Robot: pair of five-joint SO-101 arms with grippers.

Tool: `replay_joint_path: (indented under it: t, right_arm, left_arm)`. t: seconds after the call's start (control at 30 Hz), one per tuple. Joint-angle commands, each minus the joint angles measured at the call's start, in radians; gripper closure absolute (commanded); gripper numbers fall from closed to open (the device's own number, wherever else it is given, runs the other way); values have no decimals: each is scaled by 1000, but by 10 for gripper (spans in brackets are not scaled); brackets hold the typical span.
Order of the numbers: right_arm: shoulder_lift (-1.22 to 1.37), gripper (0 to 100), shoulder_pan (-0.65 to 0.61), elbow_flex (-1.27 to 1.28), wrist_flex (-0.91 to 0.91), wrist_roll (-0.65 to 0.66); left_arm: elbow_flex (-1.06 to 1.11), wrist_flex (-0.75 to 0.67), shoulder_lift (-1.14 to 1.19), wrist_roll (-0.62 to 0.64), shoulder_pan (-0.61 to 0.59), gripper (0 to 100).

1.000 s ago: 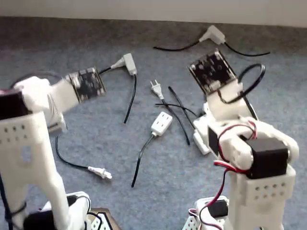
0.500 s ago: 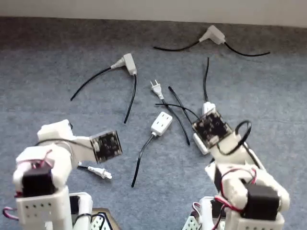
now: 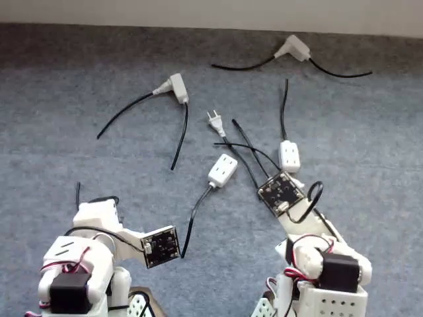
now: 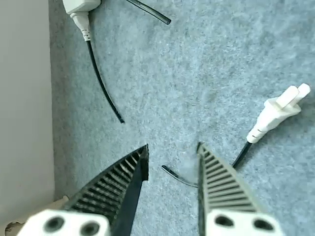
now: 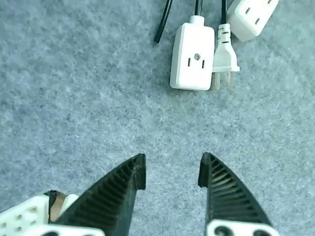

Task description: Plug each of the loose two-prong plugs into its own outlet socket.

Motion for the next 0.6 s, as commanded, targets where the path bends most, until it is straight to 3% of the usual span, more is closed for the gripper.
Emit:
replay_joint_path:
  t: [0.0,0.33,0.57]
  right_arm:
    - [5,820,7,10,-4,-12]
    - [5,820,8,18,-39,-52]
    - [5,820,10,18,-38,-58]
  left_arm:
    - [-70,14,41,-247,18,774]
    - [-160,-2,157,-252,30,772]
    - [-160,-163,157,-250,33,772]
